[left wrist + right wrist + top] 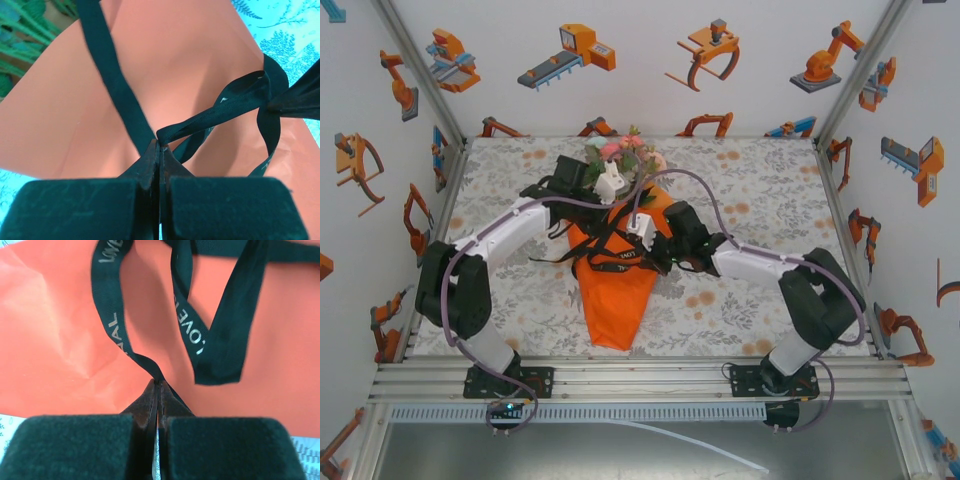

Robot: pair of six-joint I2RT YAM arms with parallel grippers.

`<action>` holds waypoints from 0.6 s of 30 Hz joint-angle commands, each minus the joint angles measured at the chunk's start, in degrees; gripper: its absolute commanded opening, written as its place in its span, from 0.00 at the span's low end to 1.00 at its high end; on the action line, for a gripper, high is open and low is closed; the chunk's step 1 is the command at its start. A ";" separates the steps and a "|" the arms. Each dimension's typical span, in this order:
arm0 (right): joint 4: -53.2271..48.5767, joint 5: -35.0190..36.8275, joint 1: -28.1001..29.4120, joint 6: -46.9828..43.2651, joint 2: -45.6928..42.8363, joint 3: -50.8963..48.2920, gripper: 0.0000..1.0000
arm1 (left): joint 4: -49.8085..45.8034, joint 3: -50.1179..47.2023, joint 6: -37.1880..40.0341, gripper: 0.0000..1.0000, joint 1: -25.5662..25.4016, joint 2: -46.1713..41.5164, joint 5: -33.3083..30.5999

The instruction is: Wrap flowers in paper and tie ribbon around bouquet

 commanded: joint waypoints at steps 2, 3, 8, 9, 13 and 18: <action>8.82 0.56 0.16 0.39 -5.79 -2.94 0.00 | -0.03 -0.46 5.29 0.00 -2.54 2.21 1.49; 9.71 1.43 0.08 0.26 -6.46 -3.52 0.00 | -0.35 -0.31 6.42 0.00 -2.99 2.62 1.23; 11.24 6.82 -0.06 0.04 -8.16 -4.09 0.00 | -1.96 -1.76 14.51 0.00 -3.69 1.77 6.68; 11.67 7.76 -0.02 -0.11 -8.35 -4.19 0.00 | -2.03 -2.35 15.98 0.00 -3.72 1.07 8.89; 12.50 10.45 -0.16 -0.72 -8.01 -4.10 0.00 | -5.46 -2.52 21.92 0.02 -3.95 0.50 13.62; 12.50 11.87 -0.25 -1.01 -9.39 -5.14 0.00 | -12.67 -0.03 25.13 0.01 -3.85 1.49 4.56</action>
